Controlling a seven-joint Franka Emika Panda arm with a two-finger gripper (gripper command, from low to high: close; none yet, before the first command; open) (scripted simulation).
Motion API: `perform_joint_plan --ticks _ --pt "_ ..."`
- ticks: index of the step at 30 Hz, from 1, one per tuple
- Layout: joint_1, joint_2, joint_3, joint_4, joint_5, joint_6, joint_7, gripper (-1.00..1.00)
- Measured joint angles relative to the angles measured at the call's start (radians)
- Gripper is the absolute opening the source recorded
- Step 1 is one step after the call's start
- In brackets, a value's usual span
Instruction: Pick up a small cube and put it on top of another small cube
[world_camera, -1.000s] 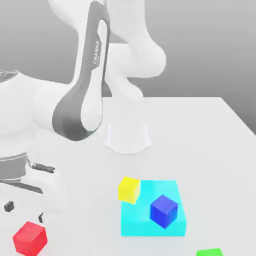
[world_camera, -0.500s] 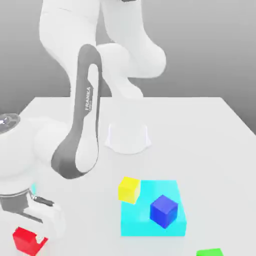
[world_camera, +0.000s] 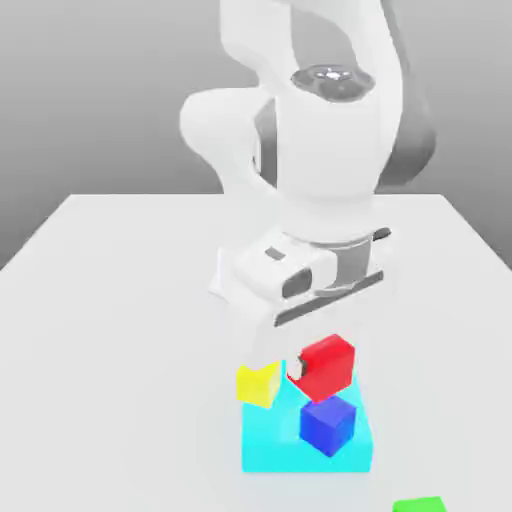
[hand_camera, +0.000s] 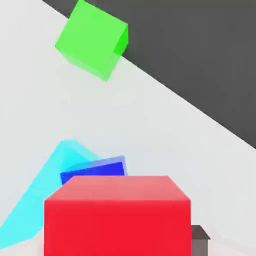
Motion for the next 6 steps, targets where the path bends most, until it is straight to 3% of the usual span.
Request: perform_joint_plan --ticks 2,3,6 --pt "0.0 0.059 0.003 -0.013 -0.002 0.072 -0.005 -1.0" --pt "-0.001 0.09 0.003 -0.018 -0.003 0.108 -0.005 1.0" --pt "-0.001 0.09 0.003 -0.018 -0.003 0.108 -0.005 1.0"
